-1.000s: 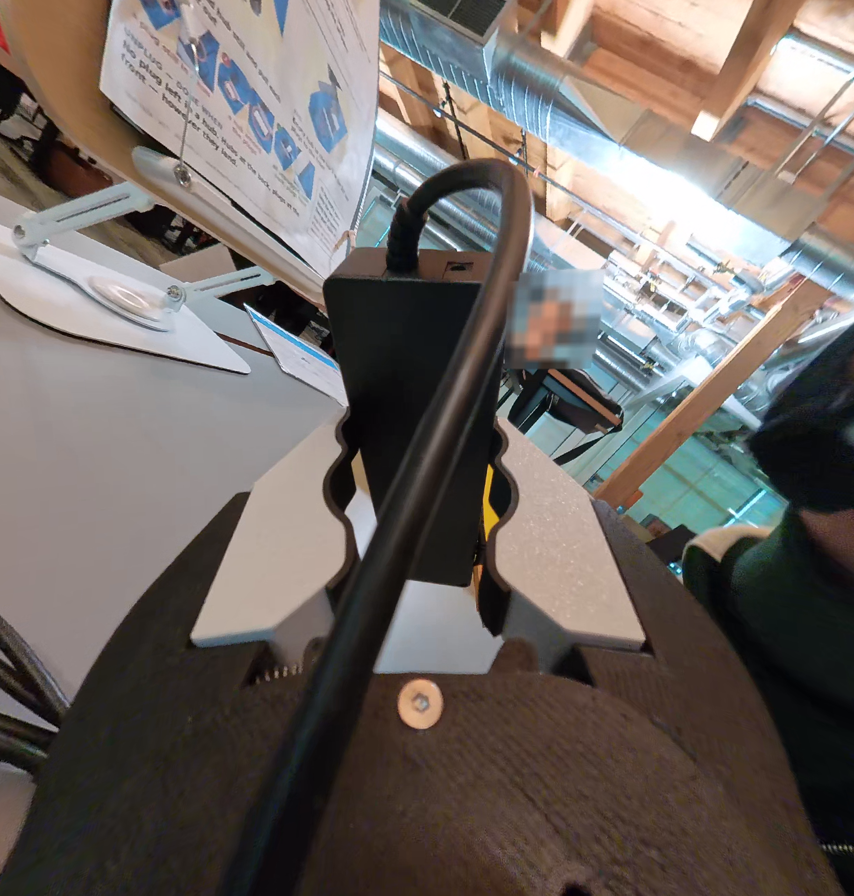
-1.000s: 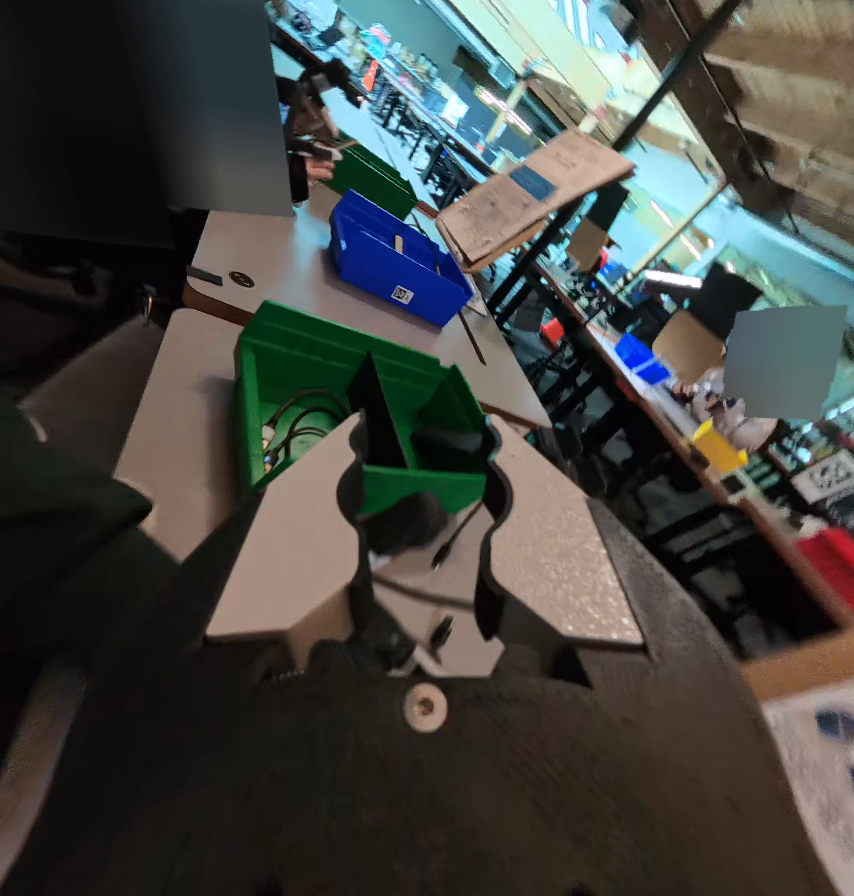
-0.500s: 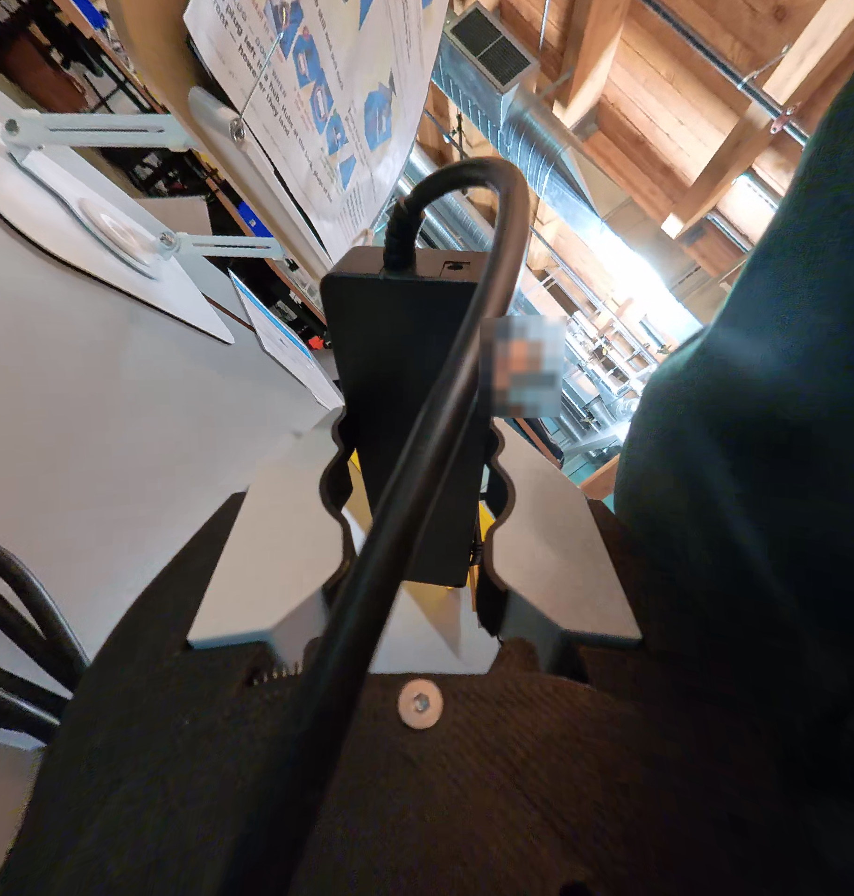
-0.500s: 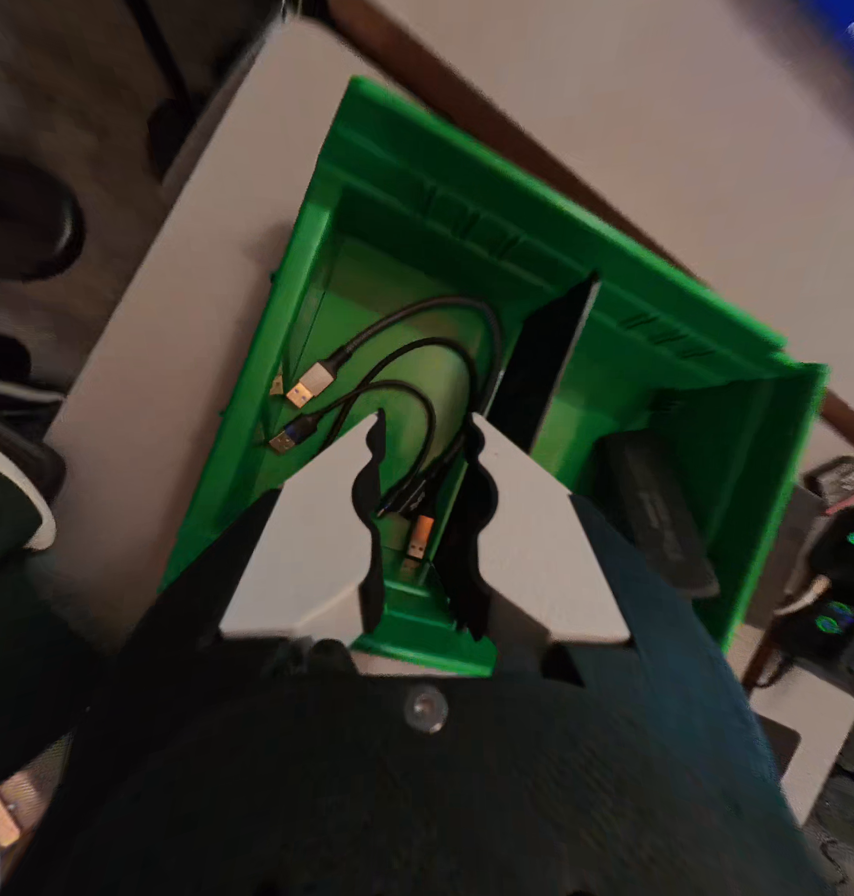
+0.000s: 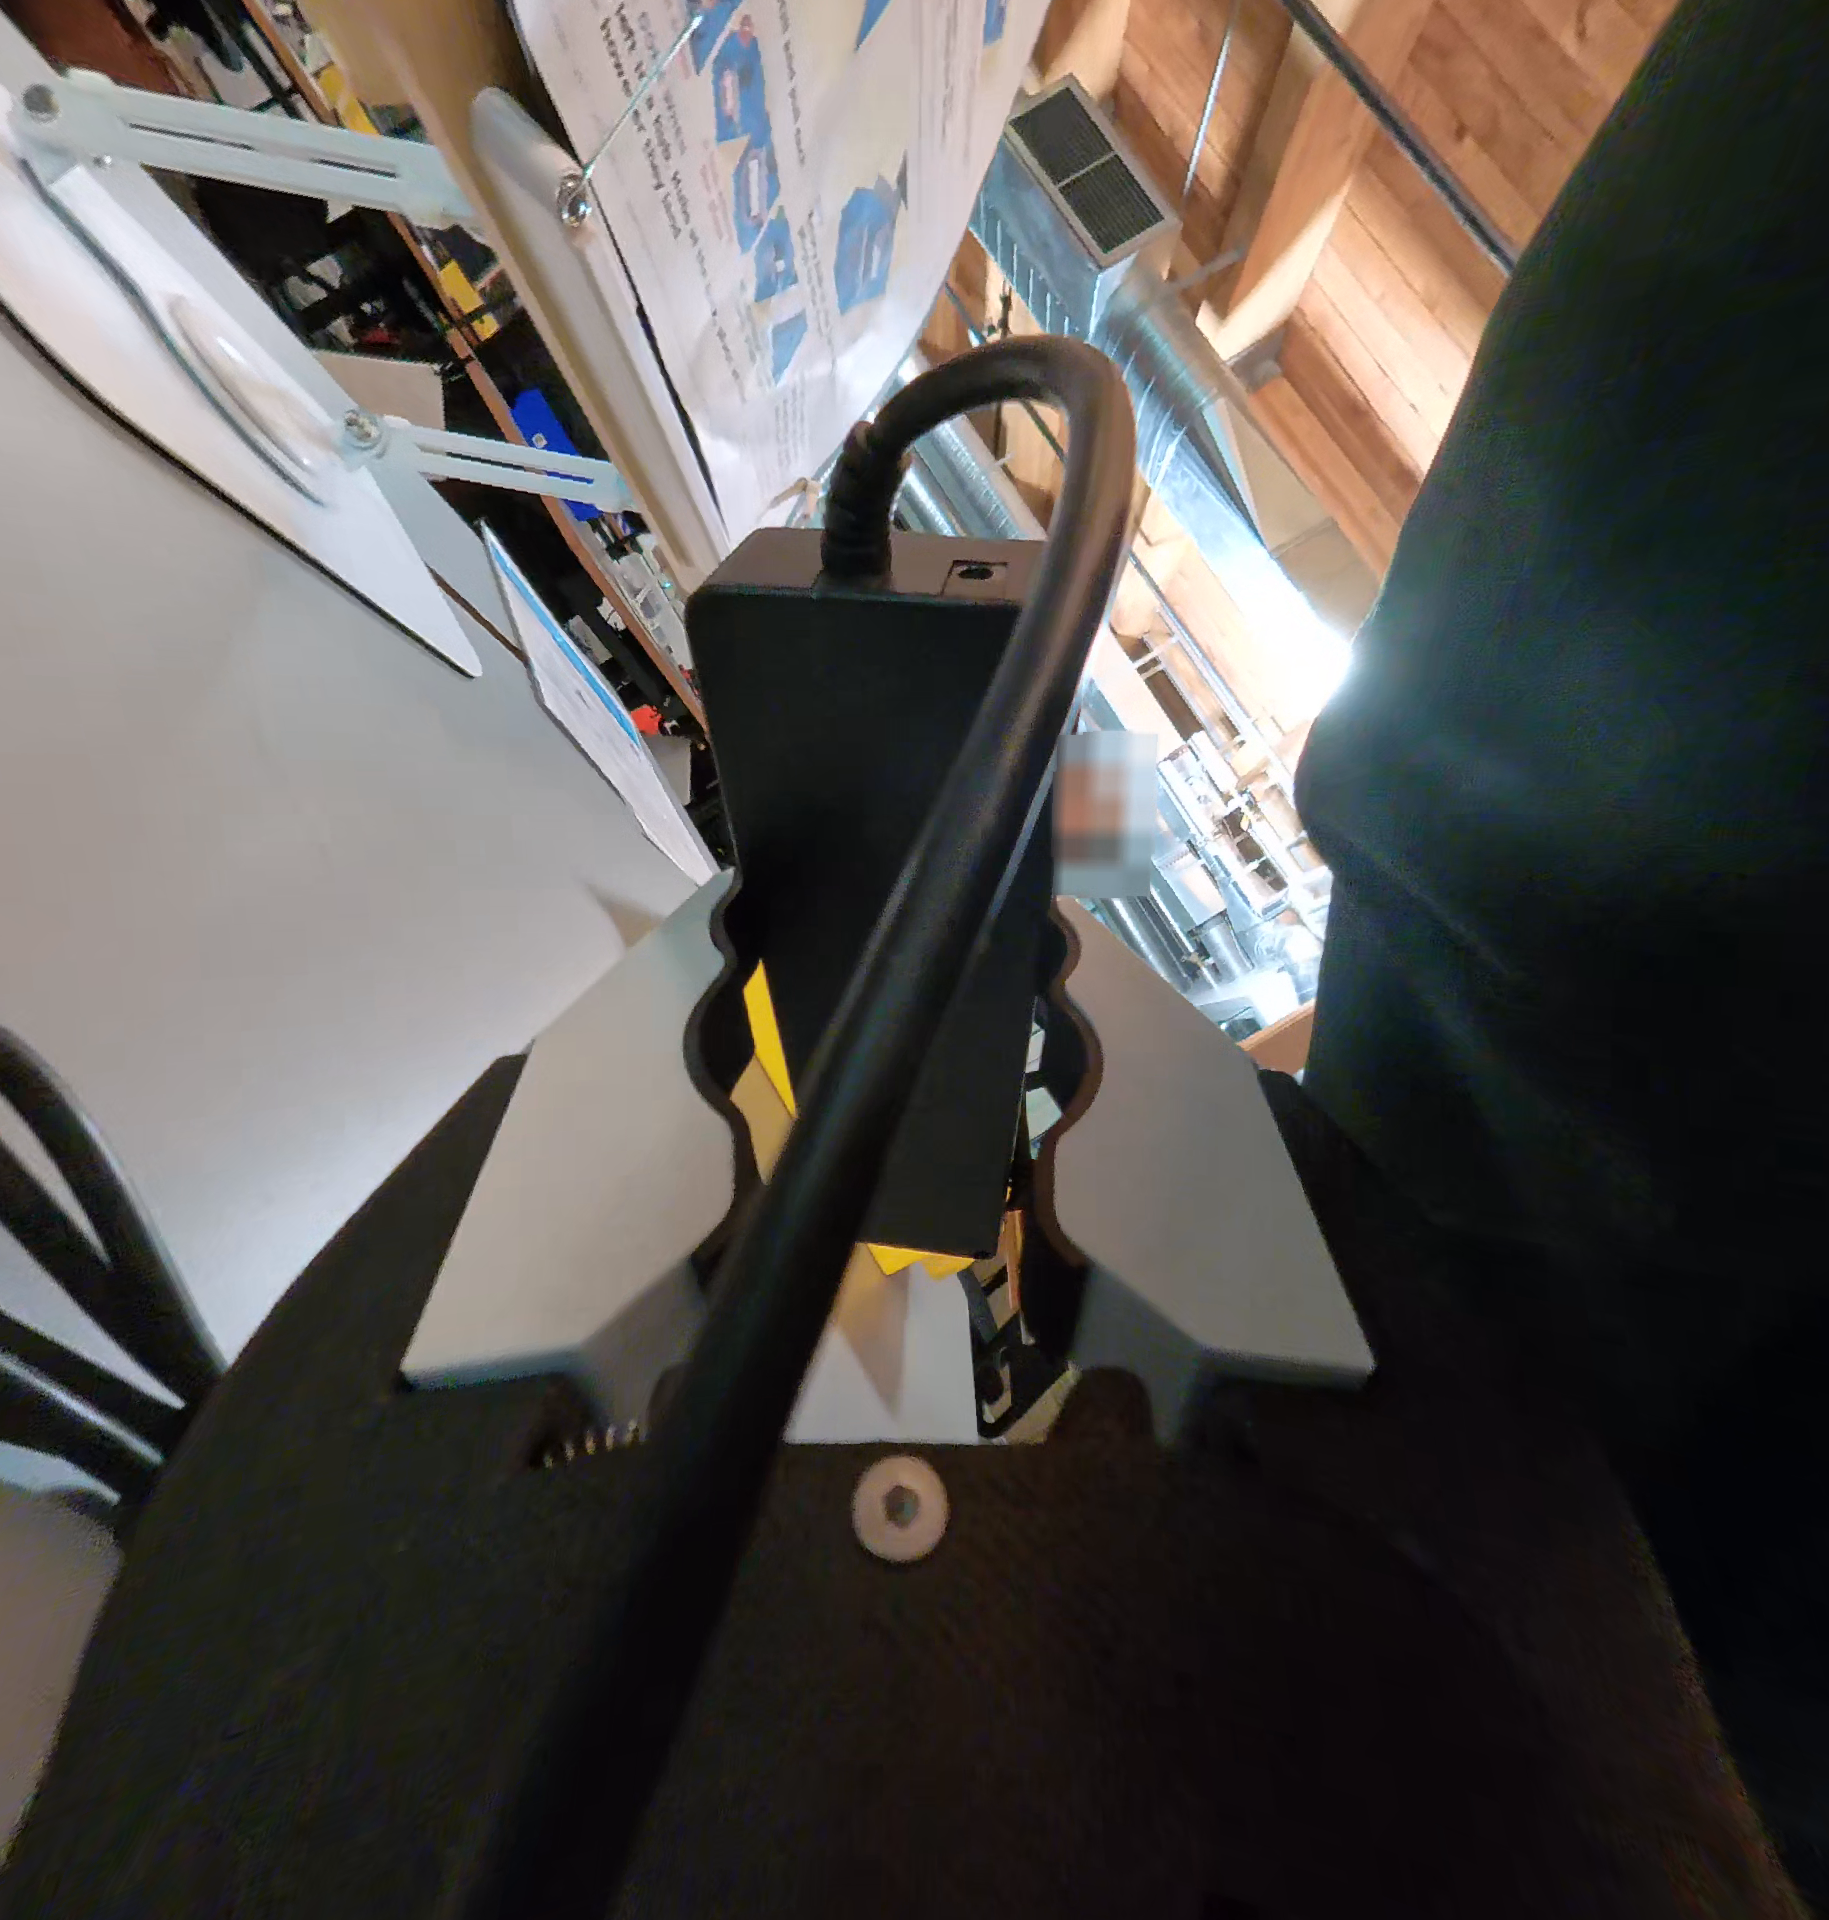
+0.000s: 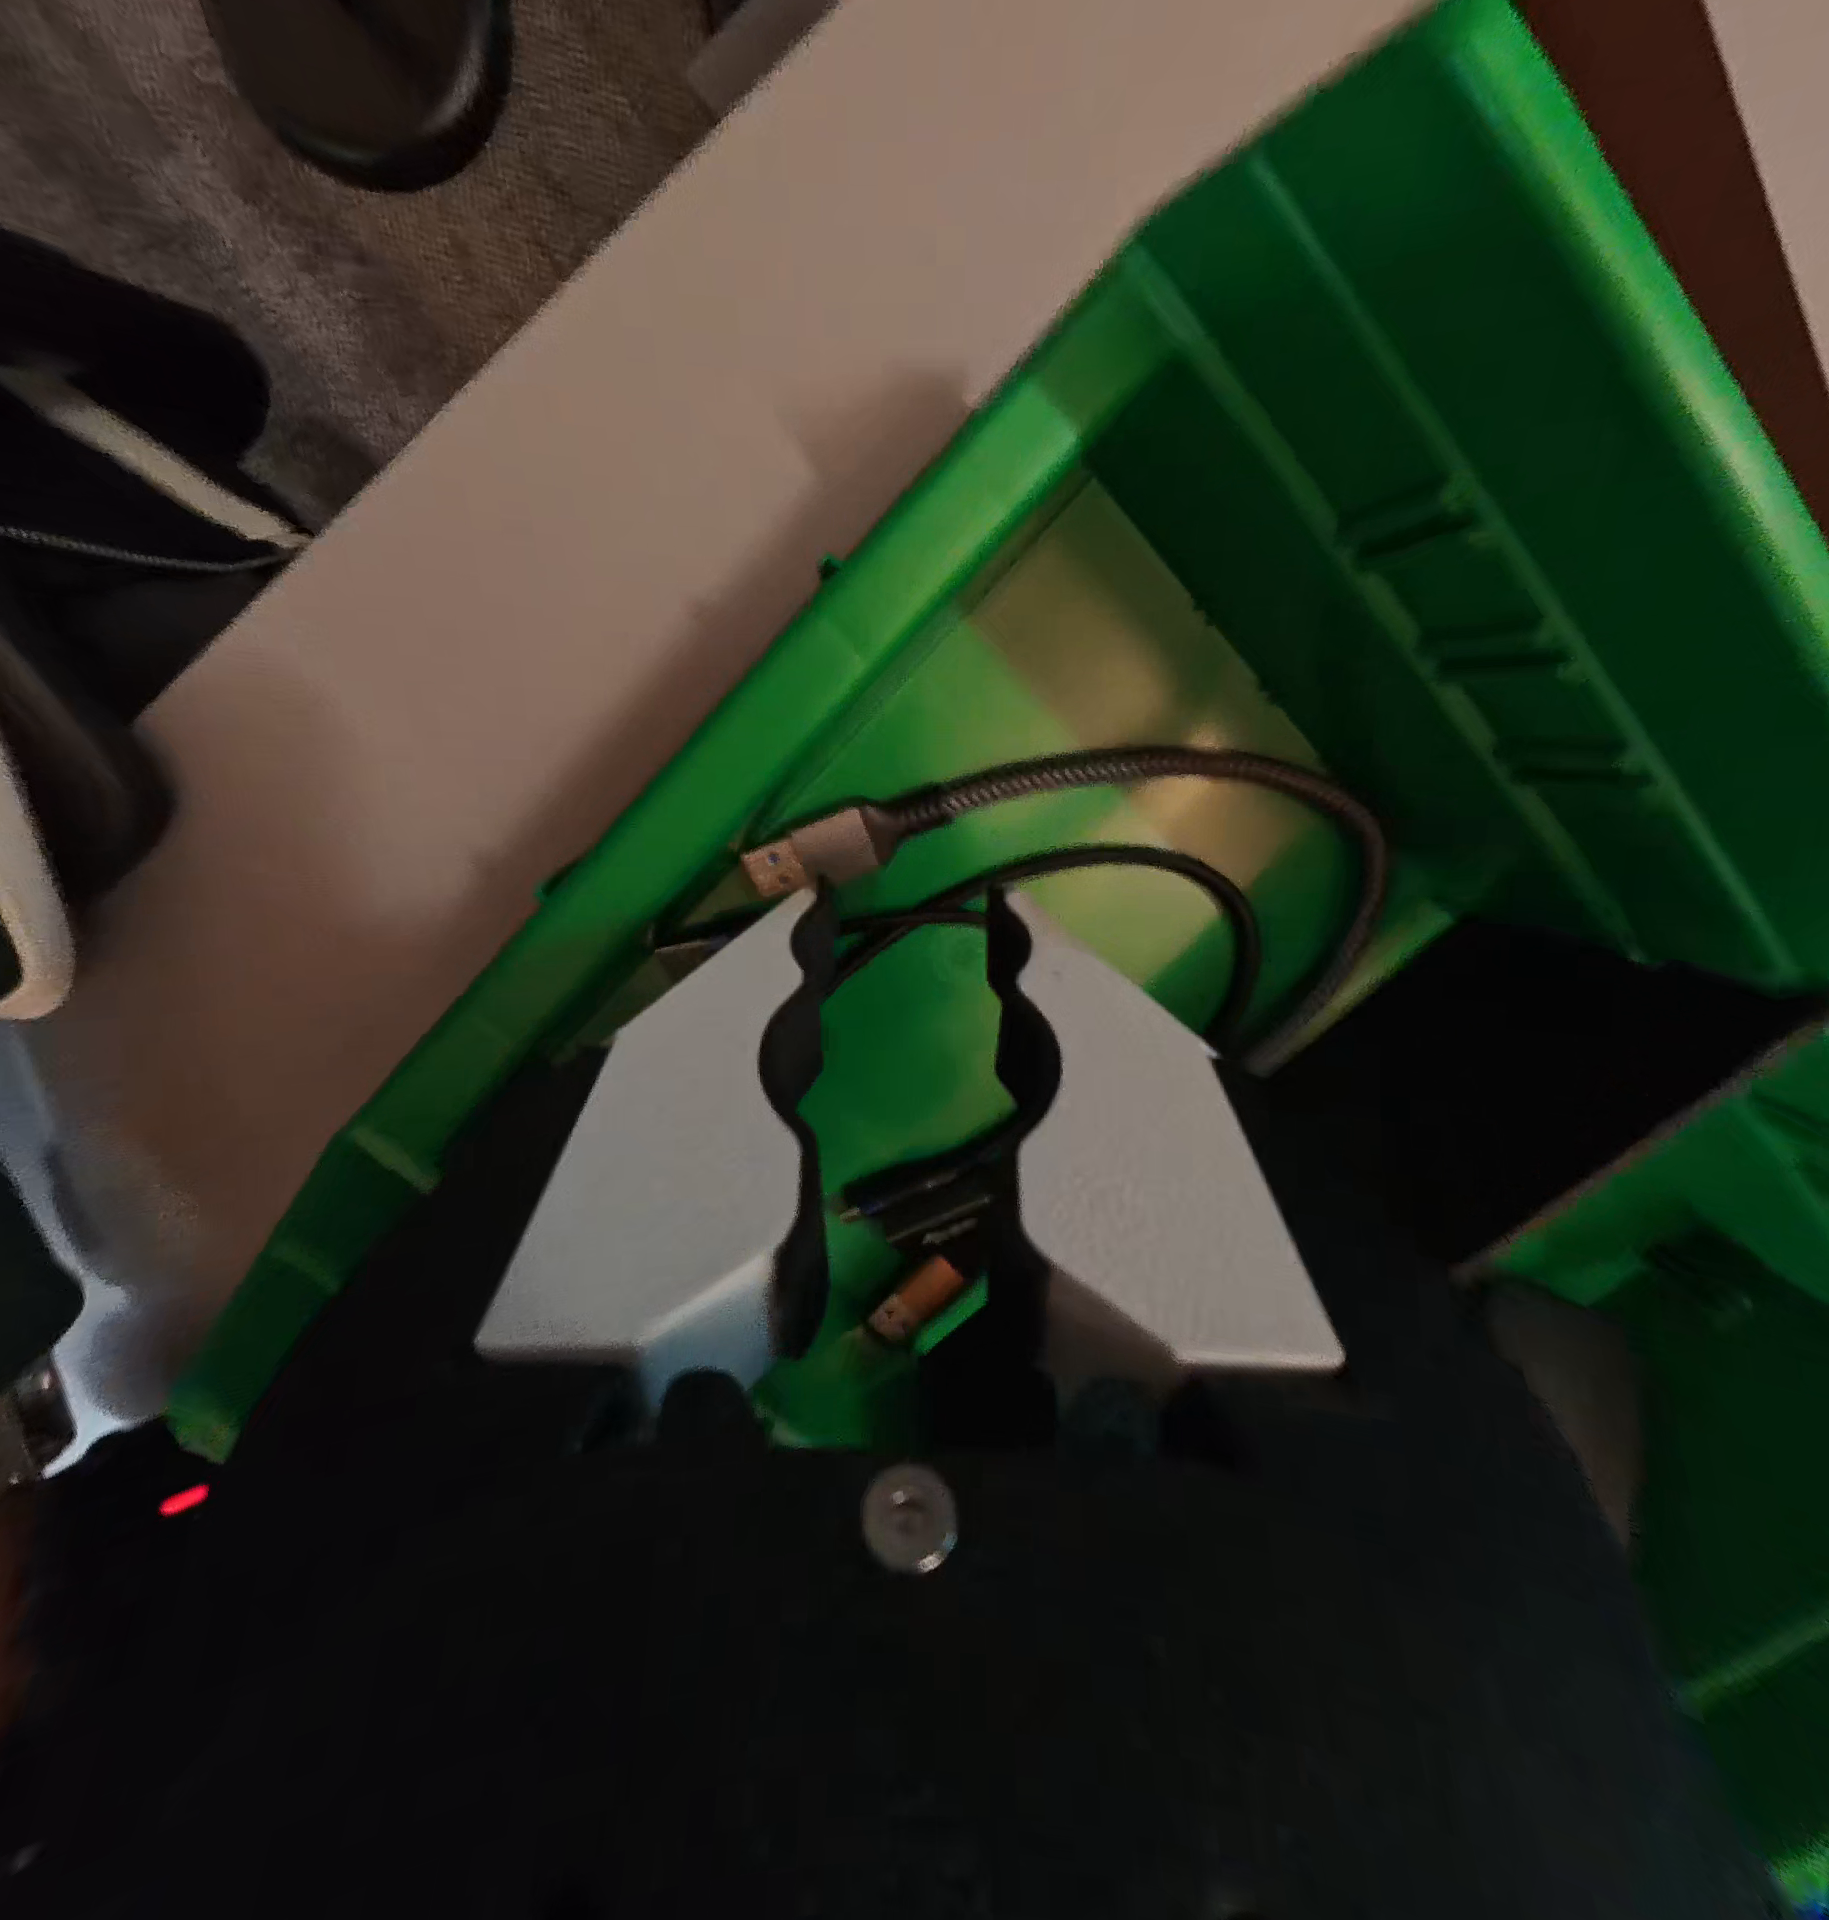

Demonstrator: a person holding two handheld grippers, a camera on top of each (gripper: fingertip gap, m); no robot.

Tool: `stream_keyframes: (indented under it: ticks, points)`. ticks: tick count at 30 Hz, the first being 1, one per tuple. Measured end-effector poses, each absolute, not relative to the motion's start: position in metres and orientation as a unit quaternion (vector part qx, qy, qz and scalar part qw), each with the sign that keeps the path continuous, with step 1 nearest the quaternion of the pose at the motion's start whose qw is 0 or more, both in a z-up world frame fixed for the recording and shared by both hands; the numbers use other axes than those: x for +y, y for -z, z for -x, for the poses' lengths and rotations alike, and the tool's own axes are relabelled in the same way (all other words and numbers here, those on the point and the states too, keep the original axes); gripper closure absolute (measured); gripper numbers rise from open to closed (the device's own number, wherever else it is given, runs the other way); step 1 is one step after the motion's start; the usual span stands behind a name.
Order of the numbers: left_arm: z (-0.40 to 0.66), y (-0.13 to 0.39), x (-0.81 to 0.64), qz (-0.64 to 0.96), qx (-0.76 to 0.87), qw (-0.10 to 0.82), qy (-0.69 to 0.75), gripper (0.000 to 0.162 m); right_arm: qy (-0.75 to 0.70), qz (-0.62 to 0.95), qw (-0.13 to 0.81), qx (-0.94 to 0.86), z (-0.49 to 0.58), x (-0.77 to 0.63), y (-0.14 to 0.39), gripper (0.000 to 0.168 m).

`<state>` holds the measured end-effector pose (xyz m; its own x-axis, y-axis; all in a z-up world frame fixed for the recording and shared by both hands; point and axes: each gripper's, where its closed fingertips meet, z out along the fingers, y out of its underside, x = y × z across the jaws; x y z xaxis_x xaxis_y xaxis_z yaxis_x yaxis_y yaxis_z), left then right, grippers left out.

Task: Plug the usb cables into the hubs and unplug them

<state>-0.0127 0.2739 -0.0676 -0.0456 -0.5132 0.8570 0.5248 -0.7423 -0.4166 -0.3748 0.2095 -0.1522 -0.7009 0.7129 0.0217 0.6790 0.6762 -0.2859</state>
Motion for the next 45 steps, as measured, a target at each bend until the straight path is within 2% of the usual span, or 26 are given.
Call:
stream_keyframes:
  ticks: [1,3,6,11,22,24,25,32,35,36,38,40,42,44,45]
  points:
    - [0.013,0.069,0.275,0.593,-0.008,0.356,0.722,0.111,-0.148,0.356,0.058,-0.921,0.376,0.202,0.153,0.138]
    - [0.013,0.071,0.276,0.596,-0.01,0.356,0.72,0.111,-0.147,0.322,0.057,-0.933,0.38,0.199,0.16,0.14]
    - [0.013,0.07,0.275,0.594,-0.01,0.354,0.723,0.111,-0.118,0.317,0.043,-0.94,0.385,0.21,0.17,0.132]
    - [0.013,0.072,0.276,0.594,-0.018,0.344,0.727,0.111,-0.125,0.288,0.019,-0.949,0.379,0.219,0.163,0.133]
    - [0.013,0.073,0.277,0.595,-0.017,0.337,0.729,0.111,-0.069,0.2,0.009,-0.977,0.364,0.223,0.185,0.145]
    - [0.013,0.073,0.277,0.595,-0.017,0.336,0.73,0.111,-0.052,0.2,0.022,-0.978,0.366,0.228,0.183,0.155]
    - [0.013,0.073,0.277,0.594,-0.019,0.335,0.731,0.111,-0.047,0.198,0.036,-0.978,0.366,0.231,0.181,0.168]
    - [0.015,0.075,0.28,0.592,-0.031,0.329,0.734,0.111,-0.095,0.247,0.122,-0.957,0.369,0.239,0.135,0.168]
    - [0.013,0.076,0.279,0.595,-0.026,0.33,0.733,0.111,-0.085,0.246,0.138,-0.956,0.372,0.245,0.134,0.168]
    - [0.012,0.076,0.278,0.596,-0.025,0.329,0.732,0.111,-0.075,0.243,0.131,-0.958,0.371,0.246,0.14,0.167]
    - [0.012,0.076,0.278,0.596,-0.024,0.329,0.732,0.111,-0.072,0.255,0.094,-0.96,0.369,0.242,0.154,0.138]
    - [0.013,0.076,0.278,0.595,-0.025,0.329,0.733,0.111,-0.069,0.27,0.071,-0.958,0.372,0.238,0.167,0.121]
    - [0.013,0.075,0.278,0.594,-0.025,0.327,0.735,0.111,-0.051,0.267,0.06,-0.961,0.374,0.24,0.179,0.121]
    - [0.013,0.075,0.278,0.594,-0.026,0.325,0.736,0.111,-0.037,0.272,0.03,-0.961,0.369,0.242,0.188,0.128]
    - [0.013,0.075,0.278,0.593,-0.026,0.324,0.737,0.111,-0.046,0.281,0.017,-0.959,0.368,0.24,0.188,0.138]
